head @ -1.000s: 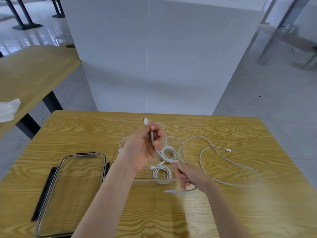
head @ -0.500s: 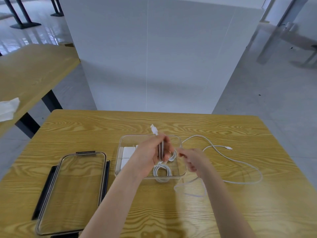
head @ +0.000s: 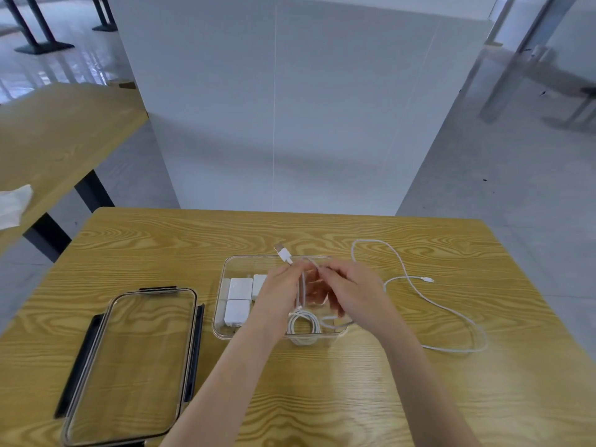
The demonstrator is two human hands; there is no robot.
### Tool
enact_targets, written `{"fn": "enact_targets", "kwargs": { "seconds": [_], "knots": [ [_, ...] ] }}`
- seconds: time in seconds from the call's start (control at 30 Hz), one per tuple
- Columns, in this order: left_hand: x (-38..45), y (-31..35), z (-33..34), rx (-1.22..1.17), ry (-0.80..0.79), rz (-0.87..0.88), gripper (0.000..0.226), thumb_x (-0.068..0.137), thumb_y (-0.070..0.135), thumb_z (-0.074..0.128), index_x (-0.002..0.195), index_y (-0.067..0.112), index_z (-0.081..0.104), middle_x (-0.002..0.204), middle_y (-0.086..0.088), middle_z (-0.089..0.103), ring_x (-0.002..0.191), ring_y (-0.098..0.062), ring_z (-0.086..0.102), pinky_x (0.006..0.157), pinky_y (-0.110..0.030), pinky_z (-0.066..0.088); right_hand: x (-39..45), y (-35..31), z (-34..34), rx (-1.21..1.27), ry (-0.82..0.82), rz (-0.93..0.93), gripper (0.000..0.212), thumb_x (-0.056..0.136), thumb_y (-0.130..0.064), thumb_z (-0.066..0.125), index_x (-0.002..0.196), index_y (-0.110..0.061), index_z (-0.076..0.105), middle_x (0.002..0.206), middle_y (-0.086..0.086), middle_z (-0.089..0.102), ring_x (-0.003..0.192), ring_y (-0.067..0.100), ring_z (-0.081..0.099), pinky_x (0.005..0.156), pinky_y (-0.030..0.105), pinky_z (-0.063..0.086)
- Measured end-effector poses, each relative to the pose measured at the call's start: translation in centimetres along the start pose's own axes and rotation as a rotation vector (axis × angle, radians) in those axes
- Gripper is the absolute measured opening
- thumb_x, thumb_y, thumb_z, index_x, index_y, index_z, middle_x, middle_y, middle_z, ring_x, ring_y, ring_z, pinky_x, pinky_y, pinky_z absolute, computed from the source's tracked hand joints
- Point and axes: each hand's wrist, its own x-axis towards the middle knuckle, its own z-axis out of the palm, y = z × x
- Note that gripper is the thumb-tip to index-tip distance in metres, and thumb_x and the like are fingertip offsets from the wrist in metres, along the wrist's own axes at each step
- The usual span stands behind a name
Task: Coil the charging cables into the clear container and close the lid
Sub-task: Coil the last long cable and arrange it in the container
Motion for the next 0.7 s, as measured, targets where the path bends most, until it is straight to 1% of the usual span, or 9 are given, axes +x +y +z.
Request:
{"fn": "enact_targets", "kwargs": {
  "seconds": [0.07, 0.17, 0.23, 0.27, 0.33, 0.4, 0.5, 0.6, 0.7],
  "knots": [
    [0.3, -0.2, -0.2, -0.034, 0.022, -0.010, 0.026, 0.095, 0.014, 0.044, 0.093, -0.003, 0.064, 0.069, -0.014, 0.061, 0.052, -0.021, 0.057, 0.055, -0.029, 0.049, -0.6, 0.2, 0.3, 0.015, -0.105, -0.005, 0.028, 0.095, -0.015, 0.042, 0.083, -0.012, 0.067, 0.059, 0.003, 0.063, 0.046, 0.012, 0.054, 0.049, 0.024, 0.045],
    [0.3, -0.4, -0.1, -0.093, -0.013, -0.016, 0.029, 0.098, 0.016, 0.038, 0.104, -0.001, 0.061, 0.086, -0.014, 0.071, 0.062, -0.021, 0.064, 0.049, -0.023, 0.047, -0.7, 0.5, 0.7, -0.014, -0.233, 0.000, 0.027, 0.096, -0.013, 0.041, 0.078, -0.012, 0.061, 0.061, 0.004, 0.065, 0.052, 0.013, 0.060, 0.052, 0.022, 0.049],
    [0.3, 0.0, -0.1, -0.242, -0.050, -0.021, 0.031, 0.099, 0.015, 0.035, 0.105, -0.002, 0.059, 0.077, -0.008, 0.073, 0.065, -0.016, 0.068, 0.051, -0.020, 0.049, -0.7, 1.0, 0.9, 0.003, -0.347, 0.046, 0.029, 0.097, -0.016, 0.041, 0.075, -0.012, 0.058, 0.065, 0.006, 0.066, 0.054, 0.011, 0.062, 0.054, 0.020, 0.048],
    [0.4, 0.4, -0.3, -0.320, -0.069, -0.015, 0.032, 0.100, 0.015, 0.033, 0.106, -0.003, 0.058, 0.066, -0.004, 0.070, 0.059, -0.013, 0.067, 0.051, -0.020, 0.050, -0.7, 1.4, 1.1, -0.005, -0.407, 0.062, 0.030, 0.098, -0.020, 0.041, 0.075, -0.012, 0.059, 0.068, 0.007, 0.068, 0.056, 0.011, 0.062, 0.055, 0.020, 0.047],
    [0.7, 1.2, -0.8, -0.425, -0.096, 0.015, 0.033, 0.100, 0.017, 0.031, 0.105, -0.003, 0.058, 0.050, 0.005, 0.055, 0.044, -0.008, 0.054, 0.047, -0.018, 0.045, -1.0, 2.3, 1.4, -0.070, -0.506, 0.061, 0.031, 0.097, -0.027, 0.042, 0.078, -0.012, 0.062, 0.074, 0.005, 0.069, 0.063, 0.011, 0.062, 0.057, 0.020, 0.046],
    [1.0, 2.1, -1.5, -0.445, -0.101, 0.052, 0.034, 0.101, 0.019, 0.030, 0.102, -0.001, 0.058, 0.047, 0.007, 0.041, 0.039, -0.006, 0.041, 0.043, -0.017, 0.039, -1.1, 3.4, 1.9, -0.113, -0.583, 0.078, 0.029, 0.096, -0.031, 0.044, 0.081, -0.016, 0.064, 0.078, 0.000, 0.069, 0.069, 0.010, 0.061, 0.060, 0.022, 0.045],
    [1.1, 2.8, -2.0, -0.425, -0.098, 0.097, 0.034, 0.101, 0.019, 0.029, 0.100, 0.002, 0.058, 0.048, 0.007, 0.037, 0.038, -0.005, 0.035, 0.042, -0.017, 0.035, -0.8, 5.1, 2.5, -0.151, -0.663, 0.115, 0.022, 0.095, -0.029, 0.046, 0.087, -0.022, 0.066, 0.083, -0.008, 0.068, 0.076, 0.003, 0.061, 0.068, 0.022, 0.045],
    [0.9, 2.7, -2.2, -0.424, -0.091, 0.121, 0.034, 0.101, 0.018, 0.028, 0.102, 0.001, 0.057, 0.048, 0.006, 0.036, 0.038, -0.006, 0.032, 0.041, -0.018, 0.032, -0.2, 7.0, 2.5, -0.044, -0.618, 0.113, 0.019, 0.092, -0.012, 0.053, 0.097, -0.020, 0.070, 0.088, -0.010, 0.068, 0.079, -0.002, 0.061, 0.071, 0.015, 0.048],
    [1.1, 2.6, -2.5, -0.437, -0.061, 0.144, 0.033, 0.101, 0.017, 0.028, 0.103, 0.001, 0.056, 0.049, 0.006, 0.036, 0.039, -0.006, 0.031, 0.041, -0.018, 0.031, 0.1, 8.3, 1.7, 0.199, -0.395, 0.107, 0.029, 0.080, 0.003, 0.064, 0.090, -0.024, 0.071, 0.093, -0.007, 0.071, 0.084, 0.002, 0.063, 0.077, 0.021, 0.050]
  ]
}}
